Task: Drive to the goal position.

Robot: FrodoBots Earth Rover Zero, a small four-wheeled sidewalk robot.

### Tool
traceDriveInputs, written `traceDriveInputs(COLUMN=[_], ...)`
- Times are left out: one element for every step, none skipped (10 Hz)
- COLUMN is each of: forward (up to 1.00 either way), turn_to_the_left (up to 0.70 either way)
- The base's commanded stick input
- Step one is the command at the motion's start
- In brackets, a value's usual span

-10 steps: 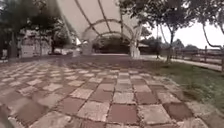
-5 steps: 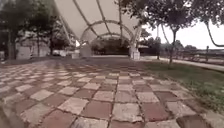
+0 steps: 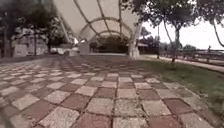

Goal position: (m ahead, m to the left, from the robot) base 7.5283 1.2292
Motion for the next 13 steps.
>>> traceDriveInputs(forward=[0.7,0.7,0.7,0.7,0.7,0.7,0.7,0.7,0.7,0.7,0.7,0.7,0.7], turn_to_the_left=[0.0,0.11,0.23,0.27,0.27,0.1,0.0,0.0,0.0,0.0,0.0,0.0,0.0])
